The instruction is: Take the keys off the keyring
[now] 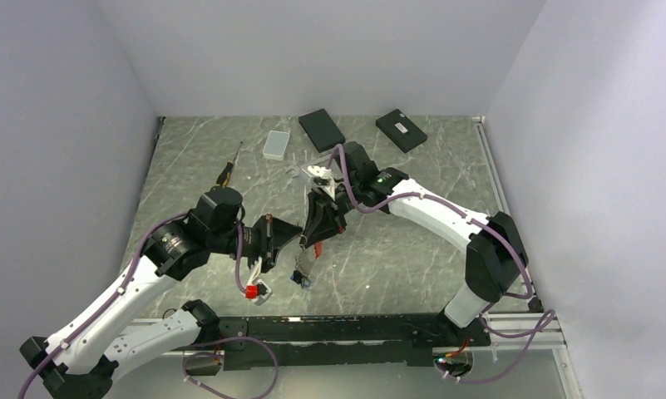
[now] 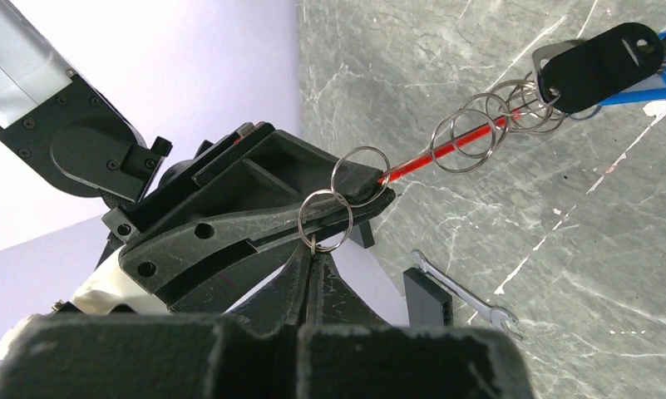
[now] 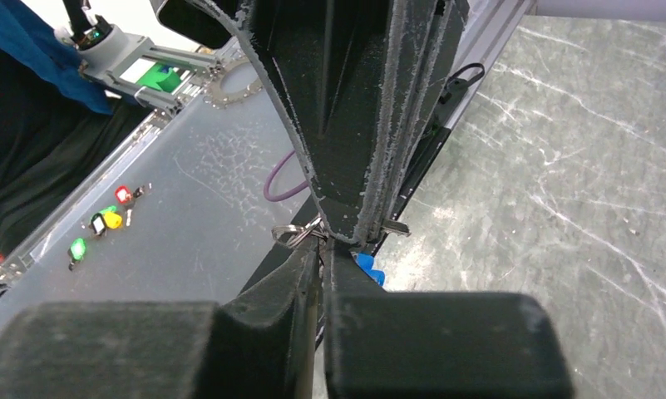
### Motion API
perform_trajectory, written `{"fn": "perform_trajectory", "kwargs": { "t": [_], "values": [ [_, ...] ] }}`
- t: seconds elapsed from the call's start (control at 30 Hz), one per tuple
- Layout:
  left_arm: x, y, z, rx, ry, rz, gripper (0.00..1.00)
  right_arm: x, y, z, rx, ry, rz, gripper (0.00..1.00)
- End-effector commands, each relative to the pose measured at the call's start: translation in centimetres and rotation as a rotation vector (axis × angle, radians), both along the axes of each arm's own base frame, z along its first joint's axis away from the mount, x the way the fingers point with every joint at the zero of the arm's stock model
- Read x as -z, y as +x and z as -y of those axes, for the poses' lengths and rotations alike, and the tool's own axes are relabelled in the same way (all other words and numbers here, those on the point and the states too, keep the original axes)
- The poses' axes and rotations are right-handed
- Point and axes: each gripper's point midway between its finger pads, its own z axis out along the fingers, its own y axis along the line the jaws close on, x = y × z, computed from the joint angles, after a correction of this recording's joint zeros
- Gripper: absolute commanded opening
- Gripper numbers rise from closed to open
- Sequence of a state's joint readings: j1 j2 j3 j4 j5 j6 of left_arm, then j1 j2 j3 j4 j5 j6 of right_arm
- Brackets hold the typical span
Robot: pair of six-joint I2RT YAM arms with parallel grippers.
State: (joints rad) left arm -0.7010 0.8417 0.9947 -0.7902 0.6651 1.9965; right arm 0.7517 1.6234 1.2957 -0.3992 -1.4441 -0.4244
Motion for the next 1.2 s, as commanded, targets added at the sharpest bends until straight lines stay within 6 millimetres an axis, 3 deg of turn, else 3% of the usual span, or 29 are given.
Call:
{"fn": "perform_trajectory", "kwargs": {
  "t": [0.0, 0.5, 0.7, 1.17],
  "values": [
    [-3.3, -0.4, 1.1, 0.163, -0.041, 0.319, 0.00, -1.4, -0.3, -0.5, -0.022, 0.030, 0.003, 0.00],
    [-3.2, -1.3, 0.2, 0.159, -0.023, 0.305, 0.00, -1.7, 1.9, -1.2, 0.116, -0.027, -0.134, 0.00],
    [-2.2, -1.5, -0.4, 0.155, 0.015, 0.286, 0.00, -3.4, 2.8, -0.1, 0.187, 0.063, -0.213, 0.00],
    [-0.2, -0.5, -0.7, 0.119, 0.071, 0.282, 0.00, -3.5, 3.5, -0.3, 0.224, 0.035, -0.246, 0.00]
  ]
}}
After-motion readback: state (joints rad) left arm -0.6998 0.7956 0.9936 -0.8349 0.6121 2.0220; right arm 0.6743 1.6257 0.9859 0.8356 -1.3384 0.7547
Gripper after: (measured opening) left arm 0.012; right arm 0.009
